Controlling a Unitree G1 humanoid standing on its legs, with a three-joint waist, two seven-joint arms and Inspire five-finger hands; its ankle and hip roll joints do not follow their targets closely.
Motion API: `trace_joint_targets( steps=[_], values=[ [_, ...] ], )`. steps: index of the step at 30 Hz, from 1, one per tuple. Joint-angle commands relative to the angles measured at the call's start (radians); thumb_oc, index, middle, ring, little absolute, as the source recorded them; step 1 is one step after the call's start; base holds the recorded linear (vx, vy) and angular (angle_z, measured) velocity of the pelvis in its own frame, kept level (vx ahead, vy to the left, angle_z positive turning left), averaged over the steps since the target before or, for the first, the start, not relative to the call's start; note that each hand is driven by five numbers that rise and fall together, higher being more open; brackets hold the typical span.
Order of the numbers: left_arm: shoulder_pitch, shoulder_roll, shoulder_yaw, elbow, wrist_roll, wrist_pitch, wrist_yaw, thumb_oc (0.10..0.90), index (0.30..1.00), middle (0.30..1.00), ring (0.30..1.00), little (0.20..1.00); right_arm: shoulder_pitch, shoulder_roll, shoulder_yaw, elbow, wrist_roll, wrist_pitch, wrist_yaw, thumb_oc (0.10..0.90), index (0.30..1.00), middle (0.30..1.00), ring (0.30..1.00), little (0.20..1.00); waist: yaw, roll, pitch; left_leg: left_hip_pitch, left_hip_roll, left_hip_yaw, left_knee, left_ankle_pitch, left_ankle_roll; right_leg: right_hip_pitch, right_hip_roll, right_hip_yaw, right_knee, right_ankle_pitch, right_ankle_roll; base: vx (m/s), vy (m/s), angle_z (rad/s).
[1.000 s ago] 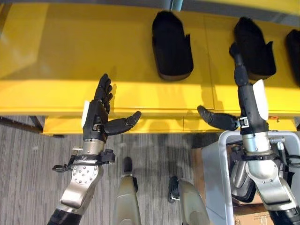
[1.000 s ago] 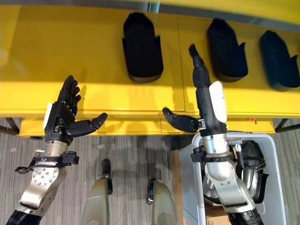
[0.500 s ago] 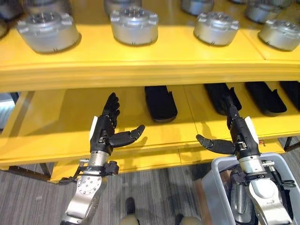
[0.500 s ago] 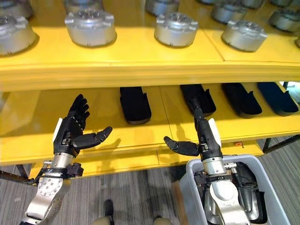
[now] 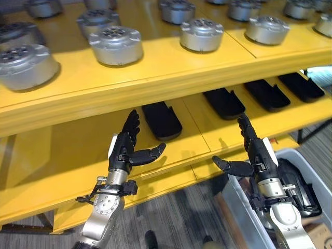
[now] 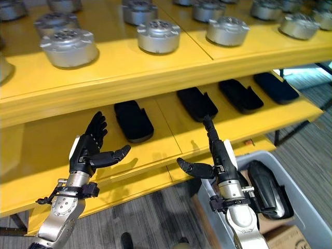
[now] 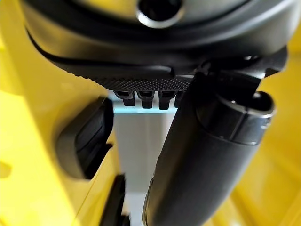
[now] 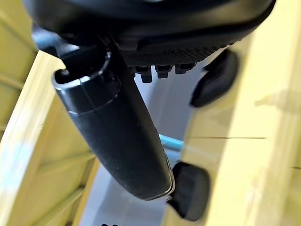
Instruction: Move parts from the plastic box to the shelf.
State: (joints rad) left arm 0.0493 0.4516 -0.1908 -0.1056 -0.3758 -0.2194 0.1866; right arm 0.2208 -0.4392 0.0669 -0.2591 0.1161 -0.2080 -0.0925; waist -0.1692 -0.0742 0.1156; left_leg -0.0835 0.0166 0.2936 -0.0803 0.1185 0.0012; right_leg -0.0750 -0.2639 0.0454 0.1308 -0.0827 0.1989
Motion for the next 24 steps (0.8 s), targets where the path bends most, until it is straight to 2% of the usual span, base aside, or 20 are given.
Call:
trace_joint_targets(
  steps=[1,2,3,4,5,6,8,10,11,13,18,23,24],
  values=[
    [-0.113,0.028,0.059,-0.092,0.046,-0.129,0.006,0.9,1.0,1.0,1.0,1.0,-0.109,-0.019,-0.009,-0.077,-0.041,-0.094,-0.011,0.9,1.0,1.0,1.0,1.0,0.027,0.003,0.021,0.097,0.011,0.005,0.021,-0.197,0.029,-0.114,-0.065,-0.108,-0.07,0.32,0.051,-0.06,0.142,-0.86],
    [-0.112,0.031,0.061,-0.096,0.047,-0.127,0.005,0.9,1.0,1.0,1.0,1.0,-0.115,-0.025,0.0,-0.078,-0.038,-0.096,-0.008,0.9,1.0,1.0,1.0,1.0,0.035,0.01,0.027,0.093,0.018,0.024,0.03,-0.203,0.035,-0.106,-0.07,-0.17,-0.043,0.285,0.038,0.04,0.161,-1.01],
    [-0.11,0.029,0.061,-0.095,0.047,-0.123,0.006,0.9,1.0,1.0,1.0,1.0,-0.119,-0.03,0.006,-0.074,-0.037,-0.097,-0.004,0.9,1.0,1.0,1.0,1.0,0.047,0.02,0.031,0.104,0.03,0.031,0.04,-0.23,0.033,-0.082,-0.071,-0.237,-0.001,0.234,0.04,0.04,0.146,-0.96],
    [-0.106,0.028,0.062,-0.093,0.048,-0.121,0.006,0.9,1.0,1.0,1.0,1.0,-0.122,-0.034,0.013,-0.073,-0.036,-0.096,0.003,0.9,1.0,1.0,1.0,1.0,0.055,0.021,0.033,0.105,0.035,0.05,0.048,-0.234,0.036,-0.084,-0.076,-0.286,0.045,0.214,0.032,0.03,0.171,-1.35],
    [-0.09,0.026,0.072,-0.101,0.051,-0.116,0.01,0.9,1.0,1.0,1.0,1.0,-0.126,-0.043,0.021,-0.071,-0.046,-0.094,0.009,0.9,1.0,1.0,1.0,1.0,0.076,0.021,0.04,0.11,0.044,0.086,0.055,-0.236,0.041,-0.082,-0.091,-0.372,0.091,0.187,0.021,-0.05,0.103,-1.33],
    [-0.069,0.025,0.087,-0.107,0.051,-0.112,0.009,0.9,1.0,1.0,1.0,1.0,-0.133,-0.048,0.026,-0.071,-0.055,-0.093,0.007,0.9,1.0,1.0,1.0,1.0,0.092,0.016,0.04,0.115,0.049,0.111,0.058,-0.239,0.041,-0.072,-0.103,-0.435,0.102,0.178,0.017,-0.03,0.029,-1.28],
    [-0.031,0.023,0.111,-0.114,0.053,-0.101,0.005,0.9,1.0,1.0,1.0,1.0,-0.14,-0.044,0.039,-0.065,-0.042,-0.093,0.013,0.9,1.0,1.0,1.0,1.0,0.099,-0.005,0.036,0.129,0.06,0.159,0.062,-0.242,0.028,-0.042,-0.098,-0.483,0.039,0.194,0.021,0.03,-0.126,-1.01],
    [0.02,0.026,0.139,-0.124,0.064,-0.092,-0.016,0.9,1.0,1.0,1.0,1.0,-0.125,-0.055,0.035,-0.067,-0.035,-0.091,0.037,0.9,1.0,1.0,1.0,1.0,0.101,-0.025,0.026,0.133,0.079,0.181,0.102,-0.254,0.014,0.005,-0.08,-0.46,-0.039,0.212,0.029,0.08,-0.237,-0.64],
    [0.043,0.031,0.15,-0.127,0.061,-0.093,-0.025,0.9,1.0,1.0,1.0,1.0,-0.115,-0.058,0.032,-0.07,-0.027,-0.092,0.044,0.9,1.0,1.0,1.0,1.0,0.094,-0.028,0.022,0.134,0.098,0.188,0.115,-0.252,0.003,0.011,-0.057,-0.431,-0.064,0.205,0.024,0.09,-0.254,-0.32],
    [0.079,0.026,0.174,-0.138,0.046,-0.097,-0.035,0.9,1.0,1.0,1.0,1.0,-0.086,-0.073,0.013,-0.088,-0.012,-0.096,0.053,0.9,1.0,1.0,1.0,1.0,0.086,-0.029,0.008,0.136,0.138,0.207,0.142,-0.247,-0.016,0.026,-0.03,-0.412,-0.101,0.189,0.013,0.1,-0.225,-0.21],
    [0.142,0.002,0.184,-0.143,0.032,-0.091,-0.074,0.9,1.0,1.0,1.0,1.0,-0.044,-0.084,-0.013,-0.101,0.012,-0.104,0.066,0.9,1.0,1.0,1.0,1.0,0.06,-0.015,-0.021,0.169,0.186,0.238,0.118,-0.204,-0.059,0.057,0.029,-0.388,-0.148,0.136,-0.02,0.09,-0.156,-0.28],
    [0.147,-0.004,0.181,-0.138,0.028,-0.09,-0.086,0.9,1.0,1.0,1.0,1.0,-0.028,-0.097,-0.03,-0.108,0.007,-0.11,0.062,0.9,1.0,1.0,1.0,1.0,0.044,0.001,-0.023,0.178,0.222,0.26,0.132,-0.185,-0.089,0.06,0.057,-0.374,-0.156,0.117,-0.036,0.07,-0.115,-0.18],
    [0.137,-0.004,0.174,-0.13,0.027,-0.09,-0.087,0.9,1.0,1.0,1.0,1.0,-0.029,-0.1,-0.032,-0.108,0.006,-0.112,0.057,0.9,1.0,1.0,1.0,1.0,0.043,0.008,-0.017,0.178,0.235,0.264,0.142,-0.165,-0.103,0.061,0.066,-0.369,-0.156,0.116,-0.041,0.07,-0.143,-0.32]
  ],
)
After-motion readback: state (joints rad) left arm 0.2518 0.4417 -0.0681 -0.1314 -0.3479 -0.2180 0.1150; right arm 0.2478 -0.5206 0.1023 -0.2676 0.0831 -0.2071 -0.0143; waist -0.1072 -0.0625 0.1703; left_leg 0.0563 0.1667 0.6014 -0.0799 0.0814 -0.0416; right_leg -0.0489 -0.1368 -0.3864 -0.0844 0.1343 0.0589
